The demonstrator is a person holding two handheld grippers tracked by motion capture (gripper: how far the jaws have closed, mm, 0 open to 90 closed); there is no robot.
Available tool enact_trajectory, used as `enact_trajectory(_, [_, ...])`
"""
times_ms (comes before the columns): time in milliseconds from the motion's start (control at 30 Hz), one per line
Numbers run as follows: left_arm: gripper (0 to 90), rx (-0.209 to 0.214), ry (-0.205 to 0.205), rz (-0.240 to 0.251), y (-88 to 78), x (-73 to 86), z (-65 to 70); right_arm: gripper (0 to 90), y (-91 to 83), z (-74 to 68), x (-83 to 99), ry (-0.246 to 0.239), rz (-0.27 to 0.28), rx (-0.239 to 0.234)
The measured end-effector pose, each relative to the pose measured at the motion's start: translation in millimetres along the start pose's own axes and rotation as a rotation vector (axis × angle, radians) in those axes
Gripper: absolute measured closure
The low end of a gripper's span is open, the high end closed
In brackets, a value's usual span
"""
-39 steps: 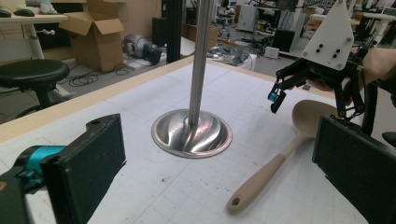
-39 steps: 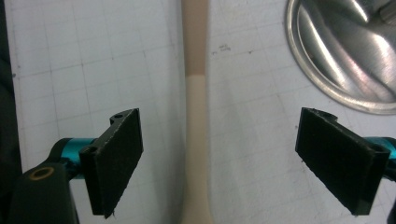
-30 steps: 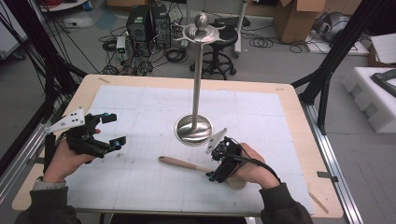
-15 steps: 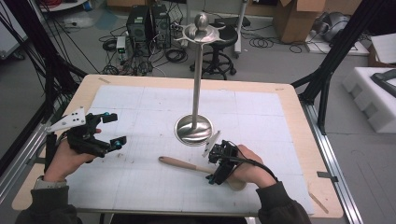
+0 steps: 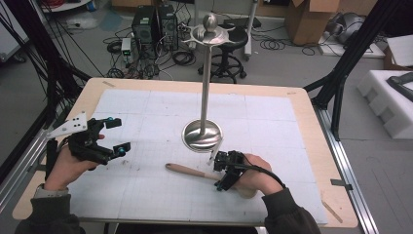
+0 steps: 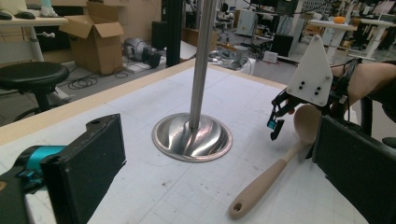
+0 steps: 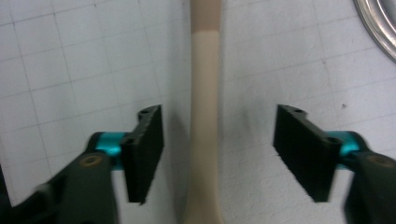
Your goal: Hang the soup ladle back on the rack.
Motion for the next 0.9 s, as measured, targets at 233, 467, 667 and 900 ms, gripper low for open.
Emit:
enact_trajectory(233, [3.0,-0.005,0.003,0.001,-1.0,-0.5,0.3,57.3,1.4,-3.6,-0.6,0.002,-0.044,-0.020])
enact_trajectory(467, [3.0,0.000,0.004,-0.003,0.0,0.1,1.2,67.4,2.8,-7.1,0.6,0.010,-0.068,-0.023])
enact_trajectory(667, [3.0,-0.002,0.003,0.000,-1.1,-0.4,0.8,76.5,3.6,-6.2,0.2,0.029,-0.063,-0.021])
enact_trajectory(900, [3.0,0.000,0.004,-0.003,-1.0,0.0,1.1,77.7,2.4,-8.0,0.1,0.012,-0.066,0.002])
Point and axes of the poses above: each handheld gripper's, and its own axes: y roughly forward along the jaws, x roughly out of its underside, z roughly to its right, the point moved 4 cm from there along y, roughly forward along the jaws, and after that the axes turned 3 degrees about y, right-handed, at the moved point
